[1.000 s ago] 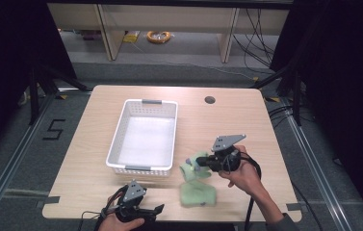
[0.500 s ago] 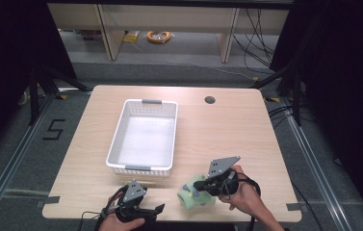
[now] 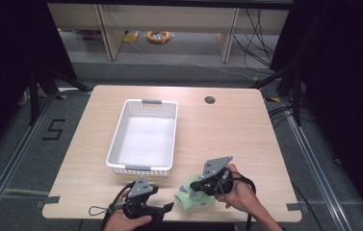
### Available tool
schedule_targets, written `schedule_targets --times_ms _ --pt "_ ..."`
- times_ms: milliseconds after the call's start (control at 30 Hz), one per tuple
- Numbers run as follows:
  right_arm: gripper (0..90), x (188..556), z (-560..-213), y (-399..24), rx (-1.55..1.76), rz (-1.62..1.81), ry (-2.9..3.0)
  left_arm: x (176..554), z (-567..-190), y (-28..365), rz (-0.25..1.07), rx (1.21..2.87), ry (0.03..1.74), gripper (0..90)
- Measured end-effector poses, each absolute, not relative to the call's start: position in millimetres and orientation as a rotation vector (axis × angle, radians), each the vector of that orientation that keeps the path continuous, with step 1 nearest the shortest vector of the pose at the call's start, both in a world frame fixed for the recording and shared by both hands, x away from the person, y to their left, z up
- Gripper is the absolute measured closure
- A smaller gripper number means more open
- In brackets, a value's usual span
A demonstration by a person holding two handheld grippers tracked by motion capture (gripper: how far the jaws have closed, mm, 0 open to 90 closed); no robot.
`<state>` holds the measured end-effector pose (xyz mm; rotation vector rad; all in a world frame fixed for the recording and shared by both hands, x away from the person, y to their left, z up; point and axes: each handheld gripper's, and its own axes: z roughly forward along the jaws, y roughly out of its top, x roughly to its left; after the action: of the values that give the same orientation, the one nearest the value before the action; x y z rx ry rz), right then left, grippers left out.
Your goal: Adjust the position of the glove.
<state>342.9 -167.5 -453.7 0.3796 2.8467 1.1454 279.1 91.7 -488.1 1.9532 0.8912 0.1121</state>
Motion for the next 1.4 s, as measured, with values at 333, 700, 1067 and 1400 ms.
schedule_targets --times_ms 333,700,1067,1400 --pt "88.2 343 -454 -171 0.368 1.173 2.849 285 -490 76 0.095 2.006 0.814 36.4" --pt "88.3 339 -445 -168 0.319 1.213 2.852 280 -487 68 0.056 2.045 0.709 59.2" --pt "88.4 348 -442 -154 0.274 1.18 2.873 278 -486 47 0.025 2.047 0.7 82.8" --pt "88.2 351 -455 -152 0.268 1.157 2.921 281 -496 26 0.032 2.089 0.686 84.3"
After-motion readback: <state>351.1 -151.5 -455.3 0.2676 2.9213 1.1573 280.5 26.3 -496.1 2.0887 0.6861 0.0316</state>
